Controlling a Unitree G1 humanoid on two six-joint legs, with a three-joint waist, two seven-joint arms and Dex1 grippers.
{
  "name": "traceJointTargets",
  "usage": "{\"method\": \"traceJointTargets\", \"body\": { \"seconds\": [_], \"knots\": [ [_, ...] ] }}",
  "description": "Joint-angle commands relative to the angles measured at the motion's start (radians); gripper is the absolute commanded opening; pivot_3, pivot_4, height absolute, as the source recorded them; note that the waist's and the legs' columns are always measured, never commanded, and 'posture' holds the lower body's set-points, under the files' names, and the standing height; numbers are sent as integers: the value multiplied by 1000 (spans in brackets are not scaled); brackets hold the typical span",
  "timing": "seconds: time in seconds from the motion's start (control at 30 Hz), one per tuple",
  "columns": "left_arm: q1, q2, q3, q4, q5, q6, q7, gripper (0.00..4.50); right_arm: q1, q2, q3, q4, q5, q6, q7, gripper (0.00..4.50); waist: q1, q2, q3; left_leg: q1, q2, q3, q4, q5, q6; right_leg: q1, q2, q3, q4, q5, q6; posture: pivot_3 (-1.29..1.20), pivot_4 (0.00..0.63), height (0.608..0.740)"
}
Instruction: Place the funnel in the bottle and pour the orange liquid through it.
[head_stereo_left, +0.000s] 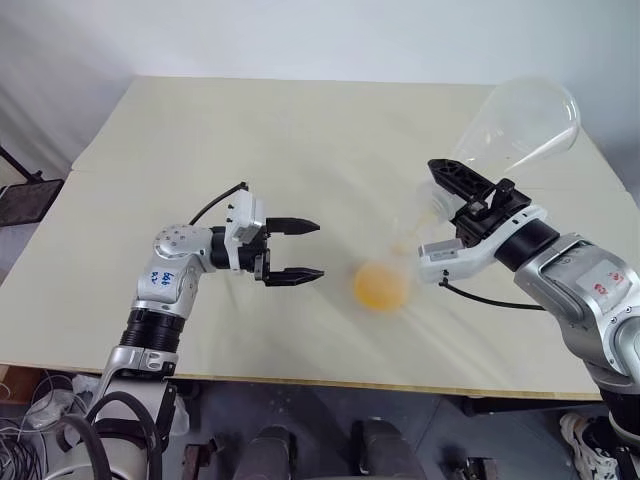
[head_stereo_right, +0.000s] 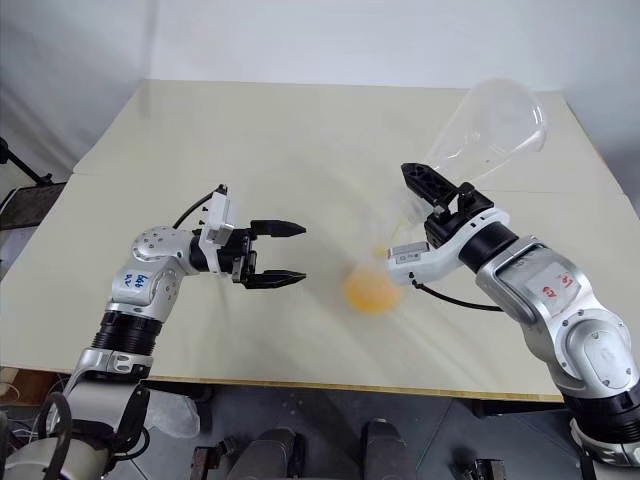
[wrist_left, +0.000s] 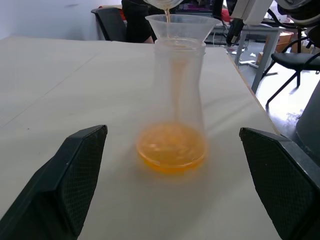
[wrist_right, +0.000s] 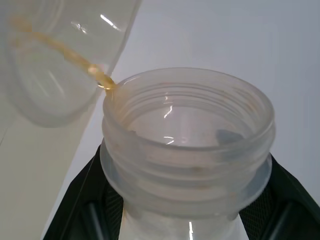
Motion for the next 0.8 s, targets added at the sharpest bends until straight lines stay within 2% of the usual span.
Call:
{"method": "traceJointTargets", "body": {
  "seconds": [0.03,0.2,0.63,0.7,0.8],
  "knots": [
    [10,7,17,-42,-15,0,1,4500,-22,-4,-48,-19,-2,-2,-24,2470,0,0,0,0,0,0,0,0,0,0,0,0,0,0,0,0,150,740],
    [10,8,17,-42,-14,2,3,4500,-11,67,-74,-32,95,72,13,2470,0,0,0,0,0,0,0,0,0,0,0,0,0,0,0,0,150,740],
    [8,11,17,-42,-13,0,2,4500,30,162,-101,-130,335,236,154,2470,0,0,0,0,0,0,0,0,0,0,0,0,0,0,0,0,150,740],
    [8,11,18,-45,-13,0,2,4500,-5,244,-110,-155,392,374,170,2470,-2,0,0,1,0,0,0,0,0,0,0,0,0,0,0,0,150,740],
    [11,15,20,-54,-15,0,2,4500,-63,383,-182,-159,492,704,206,2470,-5,0,0,1,1,0,0,0,0,0,0,0,1,0,0,0,150,740]
  ]
}}
